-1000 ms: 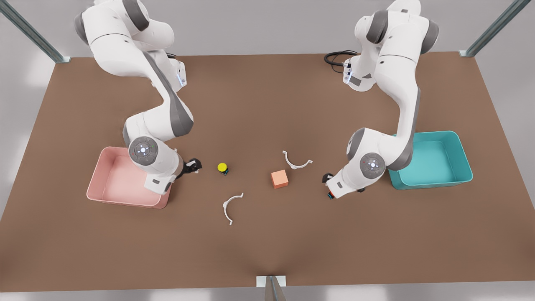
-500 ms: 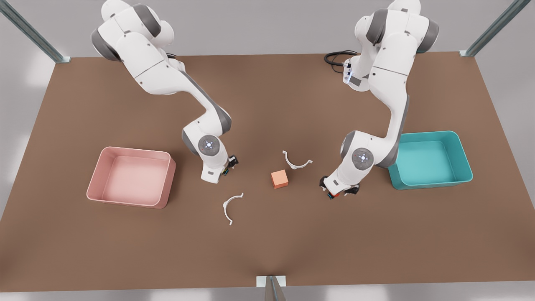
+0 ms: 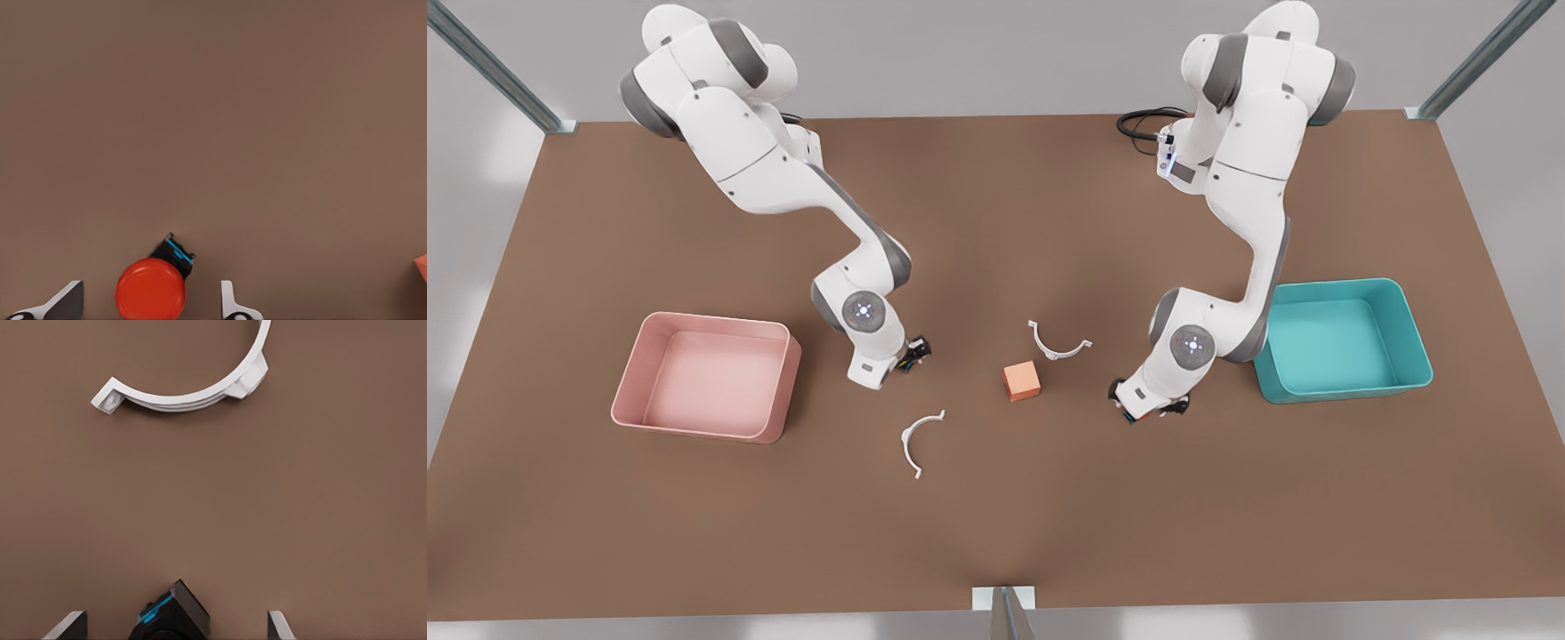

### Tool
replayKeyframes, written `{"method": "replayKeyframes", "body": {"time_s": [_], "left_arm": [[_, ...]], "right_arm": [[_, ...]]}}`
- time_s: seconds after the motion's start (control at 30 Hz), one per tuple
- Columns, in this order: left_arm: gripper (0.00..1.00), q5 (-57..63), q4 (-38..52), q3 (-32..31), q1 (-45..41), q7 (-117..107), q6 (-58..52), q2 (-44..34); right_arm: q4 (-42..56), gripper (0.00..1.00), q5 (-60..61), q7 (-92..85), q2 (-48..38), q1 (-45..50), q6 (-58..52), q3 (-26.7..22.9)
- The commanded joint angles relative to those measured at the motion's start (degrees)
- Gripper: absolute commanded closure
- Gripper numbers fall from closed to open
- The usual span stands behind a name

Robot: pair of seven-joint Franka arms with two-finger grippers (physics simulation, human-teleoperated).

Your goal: Place the red button in the blue storage box with the left arm, and place the yellow button in the pink storage box with the right arm

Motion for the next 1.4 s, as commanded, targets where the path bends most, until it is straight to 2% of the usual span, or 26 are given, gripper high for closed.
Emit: {"method": "replayKeyframes", "body": {"time_s": [0.0, 0.1, 0.17, 0.2, 0.3, 0.37, 0.4, 0.43, 0.47, 0.5, 0.53, 0.67, 0.73, 0.87, 0.97, 1.03, 1.2, 1.37], "left_arm": [[0.0, 0.09, 0.48, 0.24, 0.04, -1.43, 2.89, 1.33], [0.0, 0.0, 3.21, 0.24, 0.04, -1.61, 2.89, 3.01], [0.0, 0.0, 3.47, 0.24, 0.04, -1.52, 2.89, 2.92], [0.0, 0.0, 3.47, 0.32, 0.04, -1.43, 2.89, 2.92], [0.0, 0.09, 2.42, 0.33, 0.48, -1.17, 2.89, 3.01], [0.0, 0.09, 1.19, 0.33, 0.39, -1.17, 2.8, 2.92], [0.0, 0.09, 1.1, 0.33, 0.39, -1.17, 2.8, 2.92], [0.1, 0.09, 1.1, 0.33, 0.39, -1.17, 2.71, 2.75], [0.27, 0.09, 1.1, 0.33, 0.3, -1.25, 2.54, 2.48], [0.3, 0.09, 1.1, 0.33, 0.22, -1.25, 2.54, 2.48], [0.3, 0.09, 1.19, 0.33, 0.3, -1.25, 2.54, 2.48], [0.3, 0.09, 1.45, 0.33, 0.3, -1.17, 2.54, 2.48], [0.4, 0.09, 1.45, 0.33, 0.3, -1.25, 2.54, 2.31], [0.47, 0.09, 1.45, 0.33, 0.3, -1.34, 2.54, 2.13], [0.47, 0.09, 1.54, 0.33, 0.57, -1.43, -0.8, -1.21], [0.48, 0.09, 1.54, 0.33, 3.03, 2.26, -7.21, -6.3], [0.49, -0.26, 1.27, 0.33, 13.83, 22.29, -20.84, -15.53], [0.49, -2.11, -4.52, 0.33, 24.3, 44.88, -22.16, -19.67]], "right_arm": [[-0.04, 0.0, 0.06, 4.53, 0.77, 0.0, 2.55, 0.01], [-0.04, 0.0, -0.73, 4.53, 1.57, 0.0, 2.64, 0.01], [-0.31, 0.14, -0.81, 4.53, 1.74, 0.0, 2.82, -0.08], [-1.01, 0.18, -1.17, 4.53, 1.74, 0.0, 3.61, -0.08], [-2.68, 0.17, -2.4, 4.53, 1.65, -0.79, 5.81, -0.16], [-2.59, 0.31, -2.4, 4.53, 1.65, -0.61, 5.98, -0.16], [-2.42, 0.31, -2.4, 4.53, 1.57, -0.7, 5.98, -0.16], [-2.42, 0.31, -2.4, 4.53, 1.57, -0.7, 5.98, -0.16], [-2.33, 0.34, -2.4, 4.53, 1.57, -0.61, 5.98, -0.16], [-2.33, 0.34, -2.4, 4.53, 1.57, -0.61, 6.07, -0.16], [-2.33, 0.4, -2.4, 4.53, 1.65, -0.61, 6.07, -0.16], [-2.85, 0.39, -2.4, 4.53, 1.13, -0.7, 5.54, -0.16], [-3.47, 0.39, -2.4, 4.45, 0.95, -0.7, 5.54, -0.16], [-3.47, 0.49, -2.4, 4.45, 0.6, -0.96, 5.37, 0.01], [-2.33, 0.5, -2.4, 3.92, -0.37, -1.14, 3.44, 0.01], [-0.39, 0.5, -2.4, 2.17, -1.69, -2.11, 0.8, 0.1], [1.01, 0.5, -2.4, -14.61, -6.25, -11.42, -3.86, 0.8], [4.18, 0.5, -2.13, -28.16, -10.21, -20.38, -9.05, 1.5]]}}
